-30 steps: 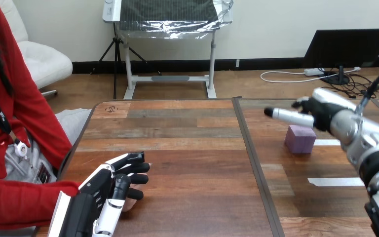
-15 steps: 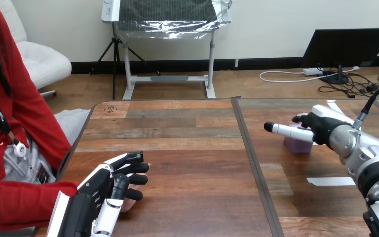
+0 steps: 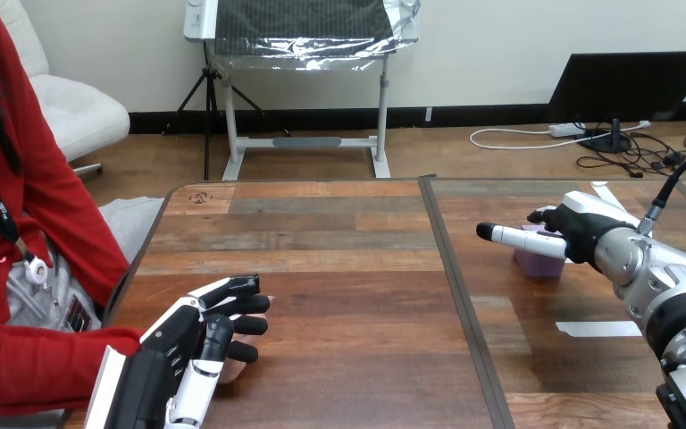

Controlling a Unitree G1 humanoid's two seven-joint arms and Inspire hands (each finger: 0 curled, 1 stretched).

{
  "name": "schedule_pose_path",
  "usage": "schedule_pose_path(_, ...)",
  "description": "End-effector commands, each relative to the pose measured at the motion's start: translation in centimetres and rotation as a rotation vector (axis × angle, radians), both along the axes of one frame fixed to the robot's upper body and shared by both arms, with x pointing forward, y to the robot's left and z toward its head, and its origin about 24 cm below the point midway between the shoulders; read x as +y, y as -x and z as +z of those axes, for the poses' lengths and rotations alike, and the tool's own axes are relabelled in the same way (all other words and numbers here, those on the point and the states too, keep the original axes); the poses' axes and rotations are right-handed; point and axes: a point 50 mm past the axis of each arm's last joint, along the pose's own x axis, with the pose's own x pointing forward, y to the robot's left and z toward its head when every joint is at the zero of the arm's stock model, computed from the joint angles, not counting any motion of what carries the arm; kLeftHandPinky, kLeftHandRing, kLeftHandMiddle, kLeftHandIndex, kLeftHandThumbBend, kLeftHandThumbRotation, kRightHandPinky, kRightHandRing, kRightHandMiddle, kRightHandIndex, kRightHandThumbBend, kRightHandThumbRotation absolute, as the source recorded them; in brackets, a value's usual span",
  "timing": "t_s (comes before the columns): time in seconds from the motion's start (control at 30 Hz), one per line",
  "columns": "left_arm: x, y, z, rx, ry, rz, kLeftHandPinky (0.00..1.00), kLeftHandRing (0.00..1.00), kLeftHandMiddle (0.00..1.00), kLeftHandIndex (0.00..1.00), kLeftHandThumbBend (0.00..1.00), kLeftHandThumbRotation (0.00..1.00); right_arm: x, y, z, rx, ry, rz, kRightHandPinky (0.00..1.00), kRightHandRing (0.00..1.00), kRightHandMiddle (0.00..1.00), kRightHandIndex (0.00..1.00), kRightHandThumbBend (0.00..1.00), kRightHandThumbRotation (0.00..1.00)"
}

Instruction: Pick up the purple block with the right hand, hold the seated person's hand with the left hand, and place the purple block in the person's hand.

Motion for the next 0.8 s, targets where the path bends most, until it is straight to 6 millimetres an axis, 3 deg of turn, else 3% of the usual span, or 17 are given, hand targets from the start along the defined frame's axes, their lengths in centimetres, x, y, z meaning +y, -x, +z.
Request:
schedule_pose_path(0.0, -0.37, -1.10, 1.65, -0.113, 0.012, -0.022, 0.57, 0.67, 0.71, 0.73, 0.38, 0.90, 1.32, -0.29, -0.06, -0.012, -0.019, 0.041, 0.82, 0.89, 0.92, 0.93, 0.81, 1.00)
schedule_pose_path(0.77, -0.37, -1.18, 1.62, -0.114, 0.006, -0.022, 0.58, 0.67, 0.71, 0.72, 0.38, 0.90, 1.09, -0.19, -0.16, -0.028, 0.010, 0.046, 0.82, 0.89, 0.91, 0.91, 0.78, 1.00)
